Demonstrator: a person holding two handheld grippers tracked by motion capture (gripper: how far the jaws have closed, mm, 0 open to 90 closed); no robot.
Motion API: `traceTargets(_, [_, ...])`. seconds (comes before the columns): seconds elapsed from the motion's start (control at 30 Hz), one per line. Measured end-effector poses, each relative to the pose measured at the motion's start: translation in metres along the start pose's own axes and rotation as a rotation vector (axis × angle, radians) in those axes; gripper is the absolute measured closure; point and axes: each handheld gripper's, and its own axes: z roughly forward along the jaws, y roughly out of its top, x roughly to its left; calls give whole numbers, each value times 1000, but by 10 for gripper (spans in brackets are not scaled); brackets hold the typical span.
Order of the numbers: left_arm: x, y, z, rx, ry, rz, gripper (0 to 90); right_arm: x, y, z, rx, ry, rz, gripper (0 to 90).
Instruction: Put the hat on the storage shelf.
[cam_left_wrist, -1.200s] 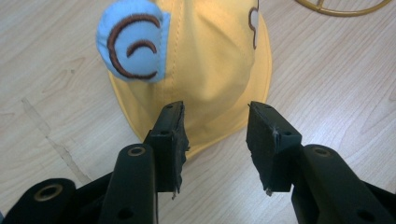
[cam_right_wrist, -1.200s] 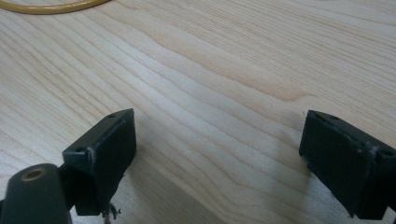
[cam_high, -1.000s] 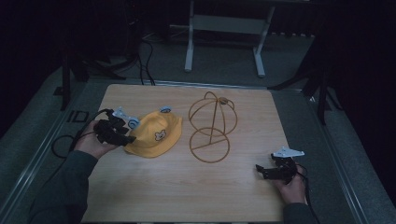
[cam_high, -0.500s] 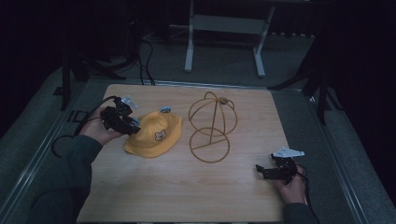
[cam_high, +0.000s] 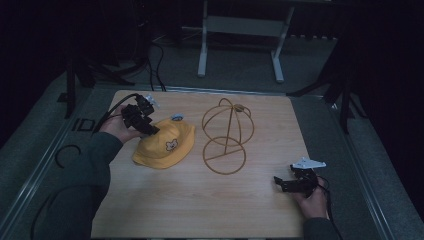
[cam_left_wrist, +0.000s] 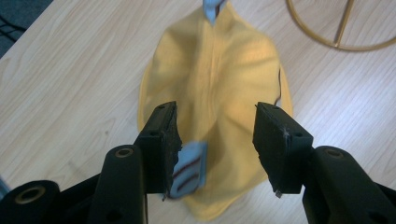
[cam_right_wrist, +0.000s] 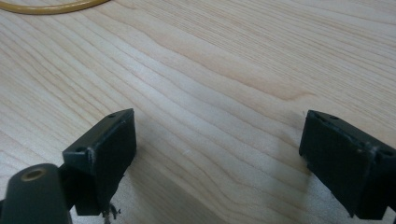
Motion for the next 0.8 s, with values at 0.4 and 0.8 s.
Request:
traceTargets(0.4, [-1,25,29,90,16,36,521,0,0,0,0,-1,-1,109])
traceTargets(0.8, [-10,41,43,208,55,134,781,0,0,0,0,0,-1,109])
